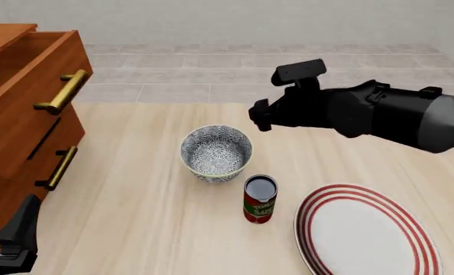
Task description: Put the bowl on the plate.
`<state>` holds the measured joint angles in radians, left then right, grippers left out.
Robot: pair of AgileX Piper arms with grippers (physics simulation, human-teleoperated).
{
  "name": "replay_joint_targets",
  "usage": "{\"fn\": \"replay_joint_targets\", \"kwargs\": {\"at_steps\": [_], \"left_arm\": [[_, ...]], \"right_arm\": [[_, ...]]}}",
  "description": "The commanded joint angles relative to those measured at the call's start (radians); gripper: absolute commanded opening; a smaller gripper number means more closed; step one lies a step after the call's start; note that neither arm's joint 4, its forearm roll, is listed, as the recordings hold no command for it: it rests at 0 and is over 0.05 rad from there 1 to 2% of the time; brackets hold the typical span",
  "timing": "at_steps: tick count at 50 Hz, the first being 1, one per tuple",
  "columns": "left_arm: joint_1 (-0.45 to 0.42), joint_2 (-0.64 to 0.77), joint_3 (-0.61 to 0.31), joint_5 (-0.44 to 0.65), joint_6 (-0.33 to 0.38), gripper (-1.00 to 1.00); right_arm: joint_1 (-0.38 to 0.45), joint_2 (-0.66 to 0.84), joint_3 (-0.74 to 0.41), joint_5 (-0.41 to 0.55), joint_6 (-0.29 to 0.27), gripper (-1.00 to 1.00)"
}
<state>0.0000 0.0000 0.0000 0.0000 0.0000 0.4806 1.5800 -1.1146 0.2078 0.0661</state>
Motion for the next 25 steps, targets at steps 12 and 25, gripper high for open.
{"fn": "replay_joint_targets", "kwargs": {"at_steps": [12,25], "left_arm": [[0.000,0.000,0.000,0.000,0.000,1.00],[0.000,0.000,0.000,0.000,0.000,1.00]], "right_arm": [[-0.026,0.122,-0.076,0.096,-0.028,1.00],[-0.025,0.241,-0.216,0.162,-0.037,1.00]]}}
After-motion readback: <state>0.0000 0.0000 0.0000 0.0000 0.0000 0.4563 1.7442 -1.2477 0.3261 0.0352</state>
